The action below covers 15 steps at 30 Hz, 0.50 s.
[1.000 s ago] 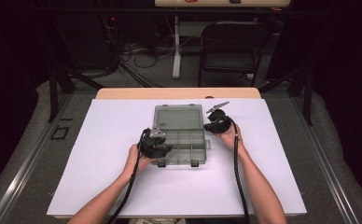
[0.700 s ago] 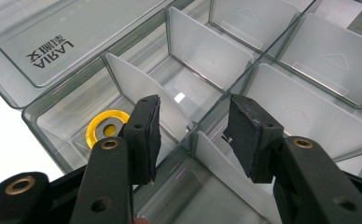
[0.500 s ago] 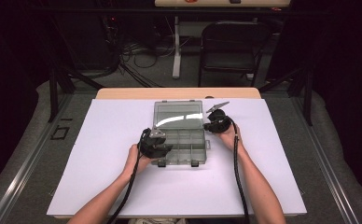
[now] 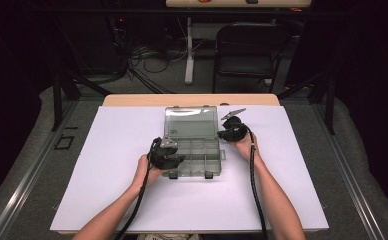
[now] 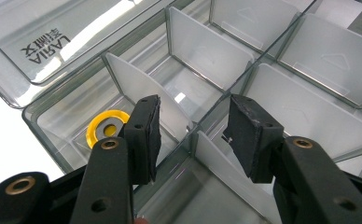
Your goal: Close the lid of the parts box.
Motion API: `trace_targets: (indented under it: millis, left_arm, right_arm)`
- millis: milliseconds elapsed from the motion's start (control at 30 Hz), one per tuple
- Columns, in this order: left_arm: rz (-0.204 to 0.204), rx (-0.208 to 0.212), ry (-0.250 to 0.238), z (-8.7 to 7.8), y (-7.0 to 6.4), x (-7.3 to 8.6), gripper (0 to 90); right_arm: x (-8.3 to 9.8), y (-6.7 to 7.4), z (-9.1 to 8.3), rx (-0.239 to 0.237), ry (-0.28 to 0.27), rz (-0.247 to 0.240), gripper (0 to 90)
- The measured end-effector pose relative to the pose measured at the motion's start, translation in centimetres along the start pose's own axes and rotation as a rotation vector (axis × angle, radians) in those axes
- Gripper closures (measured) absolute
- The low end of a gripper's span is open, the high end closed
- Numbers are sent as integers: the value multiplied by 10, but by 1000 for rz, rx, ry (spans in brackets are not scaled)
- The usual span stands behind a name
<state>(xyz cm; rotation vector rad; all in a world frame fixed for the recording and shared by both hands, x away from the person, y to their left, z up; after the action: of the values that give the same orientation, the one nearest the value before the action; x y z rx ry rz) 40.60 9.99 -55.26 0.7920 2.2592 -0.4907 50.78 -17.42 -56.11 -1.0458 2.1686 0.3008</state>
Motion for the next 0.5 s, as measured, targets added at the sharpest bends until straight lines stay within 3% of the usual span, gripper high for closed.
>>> trace_targets:
  millis: [500]
  left_arm:
    - [-1,0,-1,0,0,0,547]
  right_arm:
    - [-3,-1,-1,28,-35,3,900]
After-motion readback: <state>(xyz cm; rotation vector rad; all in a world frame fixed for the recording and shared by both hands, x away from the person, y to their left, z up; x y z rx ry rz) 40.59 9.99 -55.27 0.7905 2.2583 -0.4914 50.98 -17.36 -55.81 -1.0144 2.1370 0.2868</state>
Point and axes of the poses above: each handheld gripper's, and its own axes: z roughly forward along the jaws, x roughly out of its underside, y roughly to its left, the point moved 1 cm from there along z, roughly forward along the jaws, and after that the axes turned 10 degrees about -z, right-handed, at the moved point
